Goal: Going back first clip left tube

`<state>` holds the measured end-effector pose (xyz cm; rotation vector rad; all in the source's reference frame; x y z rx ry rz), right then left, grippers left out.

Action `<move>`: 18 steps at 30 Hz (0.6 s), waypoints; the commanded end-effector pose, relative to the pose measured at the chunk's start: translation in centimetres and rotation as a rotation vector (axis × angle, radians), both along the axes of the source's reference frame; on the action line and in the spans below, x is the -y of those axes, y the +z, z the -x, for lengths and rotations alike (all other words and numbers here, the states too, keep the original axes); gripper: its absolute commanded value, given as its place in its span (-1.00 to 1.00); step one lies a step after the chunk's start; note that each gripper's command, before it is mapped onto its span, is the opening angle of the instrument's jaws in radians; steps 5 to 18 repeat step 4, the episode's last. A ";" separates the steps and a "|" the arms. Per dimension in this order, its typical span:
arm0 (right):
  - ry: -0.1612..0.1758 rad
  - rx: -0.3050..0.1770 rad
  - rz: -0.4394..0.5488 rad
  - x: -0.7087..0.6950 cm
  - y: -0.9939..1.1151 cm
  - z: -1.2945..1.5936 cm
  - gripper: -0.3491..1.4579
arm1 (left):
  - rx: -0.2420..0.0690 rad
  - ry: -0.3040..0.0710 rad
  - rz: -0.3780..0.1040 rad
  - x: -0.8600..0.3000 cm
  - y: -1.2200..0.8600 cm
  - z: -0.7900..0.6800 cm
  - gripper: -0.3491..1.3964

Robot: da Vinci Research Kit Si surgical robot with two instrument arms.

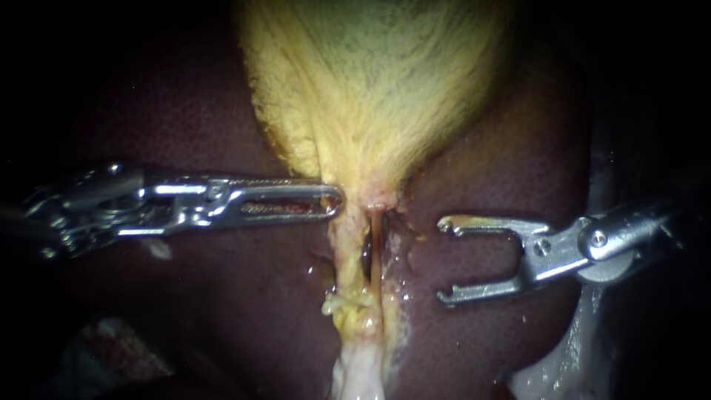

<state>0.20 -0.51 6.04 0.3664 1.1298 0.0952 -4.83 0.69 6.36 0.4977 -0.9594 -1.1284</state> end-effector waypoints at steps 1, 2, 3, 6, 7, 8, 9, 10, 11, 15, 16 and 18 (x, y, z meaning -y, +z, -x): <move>0.000 0.000 -0.001 0.00 0.00 0.00 0.05 | 0.002 0.001 0.000 0.00 -0.01 0.00 -1.00; 0.000 0.000 -0.001 0.00 0.00 0.00 0.05 | 0.002 0.001 0.000 0.00 -0.01 -0.01 -1.00; 0.000 0.000 -0.001 0.00 0.00 0.00 0.05 | 0.002 0.001 0.000 0.00 -0.01 0.00 -1.00; 0.002 -0.002 -0.001 0.00 0.00 0.00 0.05 | 0.002 0.001 0.000 -0.01 -0.01 0.00 -1.00; 0.002 -0.002 -0.001 0.00 0.00 0.00 0.05 | 0.002 0.001 0.000 -0.01 -0.01 0.00 -1.00; 0.002 -0.002 -0.001 0.00 0.00 0.00 0.05 | 0.002 0.001 0.000 -0.01 -0.01 0.00 -1.00; 0.002 -0.002 -0.001 0.00 0.00 0.00 0.05 | 0.002 0.001 0.000 -0.01 -0.01 0.00 -1.00; 0.002 -0.002 -0.001 0.00 0.00 0.00 0.05 | 0.002 0.001 0.000 -0.01 -0.01 0.00 -1.00; 0.002 -0.002 -0.001 0.00 0.00 0.00 0.05 | 0.002 0.001 0.000 -0.01 -0.01 0.00 -1.00; 0.002 -0.002 -0.001 0.00 0.00 0.00 0.05 | 0.002 0.001 0.000 -0.01 -0.01 0.00 -1.00; 0.002 -0.002 -0.001 0.00 0.00 0.00 0.05 | 0.002 0.001 0.000 -0.01 -0.01 0.00 -1.00; 0.002 -0.002 -0.001 0.00 0.00 0.00 0.05 | 0.002 0.001 0.000 -0.01 -0.01 0.00 -1.00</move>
